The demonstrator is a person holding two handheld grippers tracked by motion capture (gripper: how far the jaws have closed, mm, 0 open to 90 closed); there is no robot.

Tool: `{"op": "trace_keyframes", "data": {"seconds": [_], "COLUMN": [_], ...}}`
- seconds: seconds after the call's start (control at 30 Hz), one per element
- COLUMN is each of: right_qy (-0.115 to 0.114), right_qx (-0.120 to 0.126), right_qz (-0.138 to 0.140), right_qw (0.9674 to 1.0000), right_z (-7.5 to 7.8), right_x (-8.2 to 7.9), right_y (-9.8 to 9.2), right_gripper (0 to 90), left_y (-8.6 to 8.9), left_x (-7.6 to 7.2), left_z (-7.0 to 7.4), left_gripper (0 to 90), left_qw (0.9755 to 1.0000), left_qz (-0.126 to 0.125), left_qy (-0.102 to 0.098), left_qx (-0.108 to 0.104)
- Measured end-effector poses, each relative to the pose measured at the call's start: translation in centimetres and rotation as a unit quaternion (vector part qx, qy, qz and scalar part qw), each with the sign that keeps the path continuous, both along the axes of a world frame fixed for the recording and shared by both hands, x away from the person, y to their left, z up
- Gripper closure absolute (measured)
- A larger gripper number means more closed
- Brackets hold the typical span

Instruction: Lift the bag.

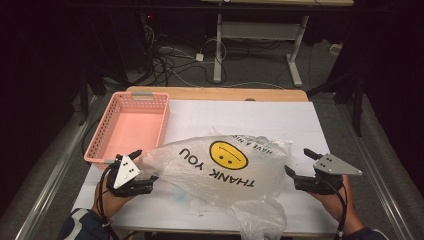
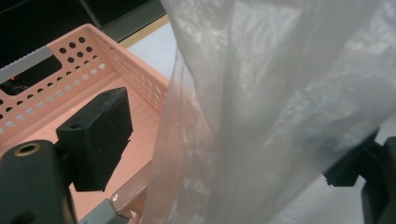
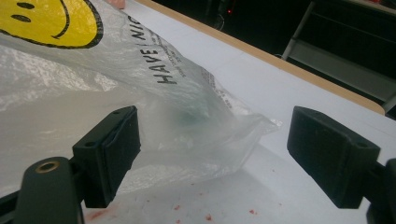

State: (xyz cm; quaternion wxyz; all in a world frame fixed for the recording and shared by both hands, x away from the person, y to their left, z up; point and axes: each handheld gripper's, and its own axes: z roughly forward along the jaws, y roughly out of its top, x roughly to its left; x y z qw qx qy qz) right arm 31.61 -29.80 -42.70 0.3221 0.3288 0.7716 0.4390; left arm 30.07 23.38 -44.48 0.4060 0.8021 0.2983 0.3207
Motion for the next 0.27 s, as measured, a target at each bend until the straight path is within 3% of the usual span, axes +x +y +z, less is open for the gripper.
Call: {"op": "trace_keyframes", "data": {"seconds": [0.27], "right_qy": [0.006], "right_qx": [0.000], "right_qz": [0.006], "right_qw": [1.0000], "right_z": [-0.18], "right_x": [0.10], "right_y": [0.06], "right_gripper": [17.4], "left_y": [-0.17], "left_x": [0.14], "left_z": [0.01], "left_gripper": [15.1], "left_qw": [1.0000], "left_qz": [0.002], "left_qy": [0.001], "left_qx": [0.000]}}
